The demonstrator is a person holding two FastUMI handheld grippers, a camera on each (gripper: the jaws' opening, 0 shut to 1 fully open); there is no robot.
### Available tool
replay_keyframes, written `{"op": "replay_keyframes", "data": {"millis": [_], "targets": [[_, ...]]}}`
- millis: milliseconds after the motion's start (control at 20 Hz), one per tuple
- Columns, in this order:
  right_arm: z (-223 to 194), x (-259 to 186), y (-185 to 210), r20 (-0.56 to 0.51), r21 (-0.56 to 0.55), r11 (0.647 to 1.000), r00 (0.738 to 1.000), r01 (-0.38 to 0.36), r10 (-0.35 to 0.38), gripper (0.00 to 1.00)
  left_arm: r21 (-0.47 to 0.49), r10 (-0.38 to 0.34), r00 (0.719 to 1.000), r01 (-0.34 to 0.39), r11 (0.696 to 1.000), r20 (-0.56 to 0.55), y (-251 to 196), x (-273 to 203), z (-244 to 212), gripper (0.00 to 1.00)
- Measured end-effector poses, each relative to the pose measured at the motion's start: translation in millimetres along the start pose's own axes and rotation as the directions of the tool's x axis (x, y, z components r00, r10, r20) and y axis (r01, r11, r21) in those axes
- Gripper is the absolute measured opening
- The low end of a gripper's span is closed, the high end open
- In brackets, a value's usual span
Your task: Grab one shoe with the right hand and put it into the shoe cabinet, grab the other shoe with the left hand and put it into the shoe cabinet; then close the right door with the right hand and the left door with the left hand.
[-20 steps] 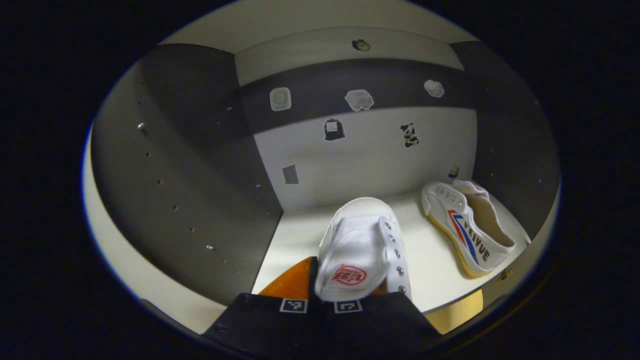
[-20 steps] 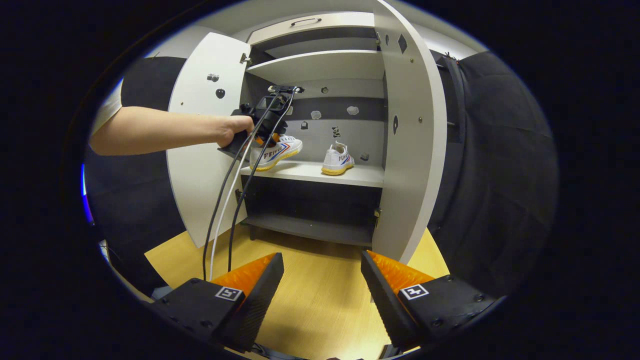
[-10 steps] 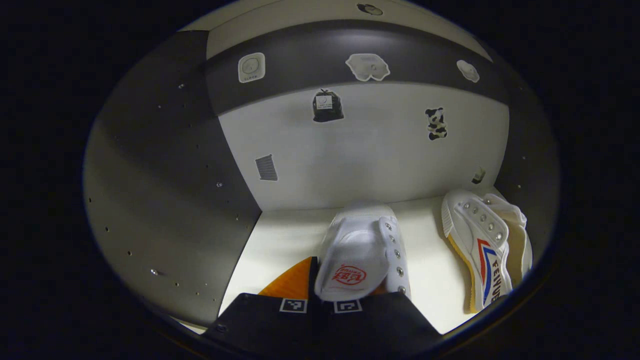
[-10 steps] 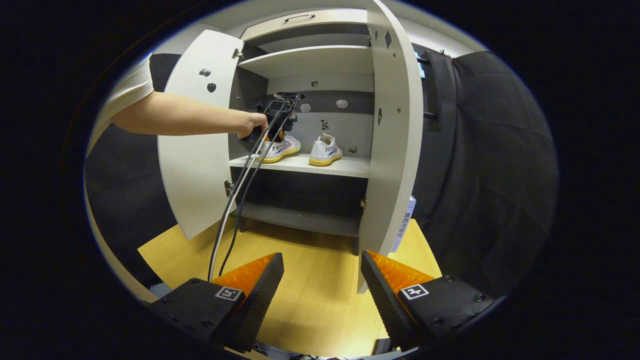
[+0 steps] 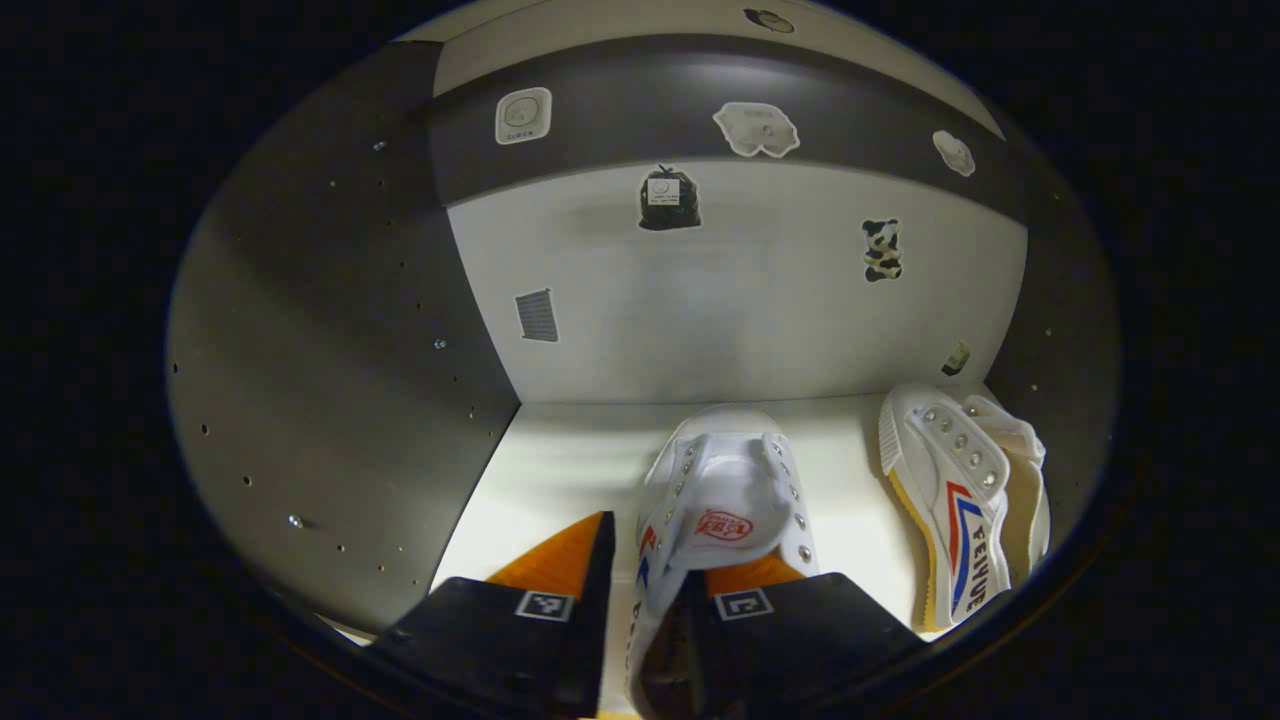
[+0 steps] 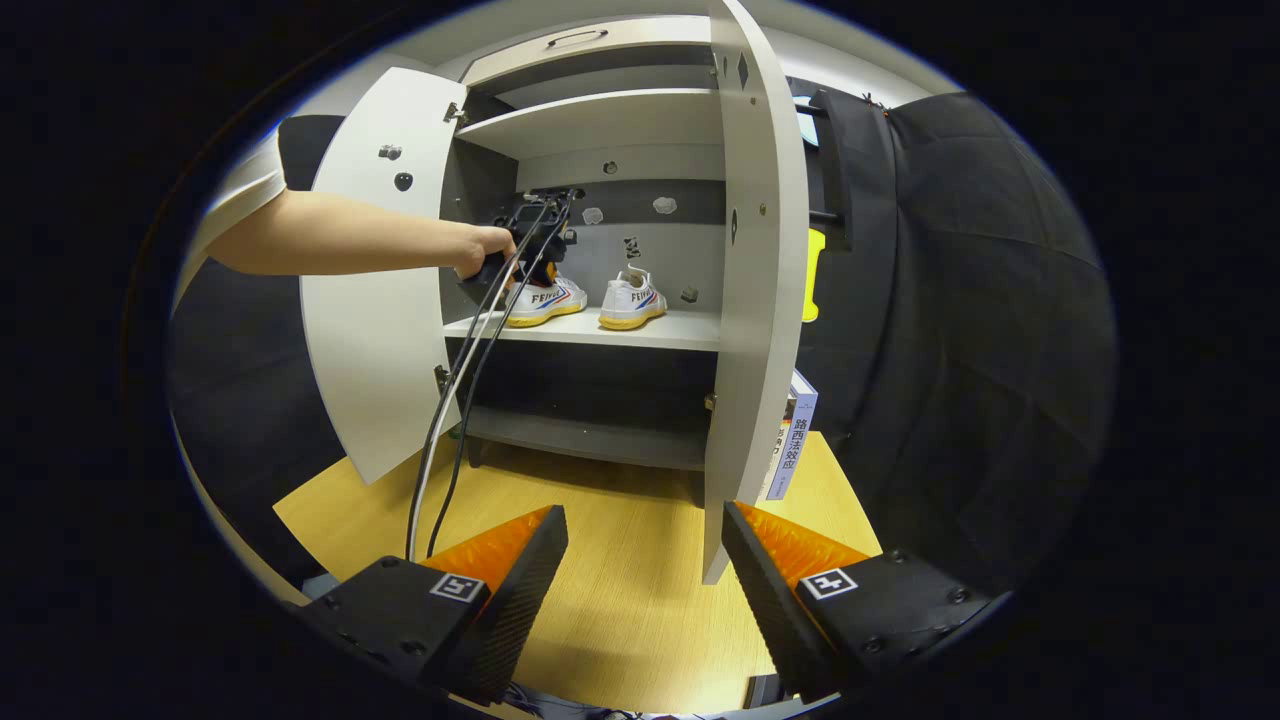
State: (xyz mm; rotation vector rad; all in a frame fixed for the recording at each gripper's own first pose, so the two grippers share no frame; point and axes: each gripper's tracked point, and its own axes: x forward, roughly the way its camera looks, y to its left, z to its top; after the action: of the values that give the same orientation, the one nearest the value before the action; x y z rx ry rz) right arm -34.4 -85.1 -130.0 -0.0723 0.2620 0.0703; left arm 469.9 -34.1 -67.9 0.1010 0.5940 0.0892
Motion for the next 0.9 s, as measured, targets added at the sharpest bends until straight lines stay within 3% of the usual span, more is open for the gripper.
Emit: {"op": "replay_keyframes", "data": {"millis": [150,250,400,600,900], "targets": [[3.0,-1.9,4.7,0.010,-0.003,1.000,1.000,-0.026,0.026,0.98,-0.023,-0.030,0.999,0.031,0.999,0.044,6.1,-32.8,-1.0,0.86],[5.9,-2.5,6.7,0.020,-0.014,0.999,0.999,-0.049,0.049,0.98,-0.049,-0.047,0.996,0.051,0.998,0.075,9.6,-61.6,-8.1,0.98],[8.8,-4.2,8.8,0.026,-0.022,0.997,0.996,-0.079,0.080,0.98,-0.059,-0.080,0.986,0.089,0.994,0.146,9.2,-119.8,-22.0,0.98],[12.6,-7.7,13.0,0.033,-0.024,0.996,0.996,-0.084,0.085,0.98,0.012,-0.109,0.942,0.111,0.994,0.317,5.1,-209.8,-41.8,0.98],[32.9,-22.6,17.6,0.070,0.011,0.999,0.997,0.041,-0.041,0.98,0.071,-0.209,0.855,0.199,0.977,0.474,2.1,-329.4,-103.2,0.98]]}}
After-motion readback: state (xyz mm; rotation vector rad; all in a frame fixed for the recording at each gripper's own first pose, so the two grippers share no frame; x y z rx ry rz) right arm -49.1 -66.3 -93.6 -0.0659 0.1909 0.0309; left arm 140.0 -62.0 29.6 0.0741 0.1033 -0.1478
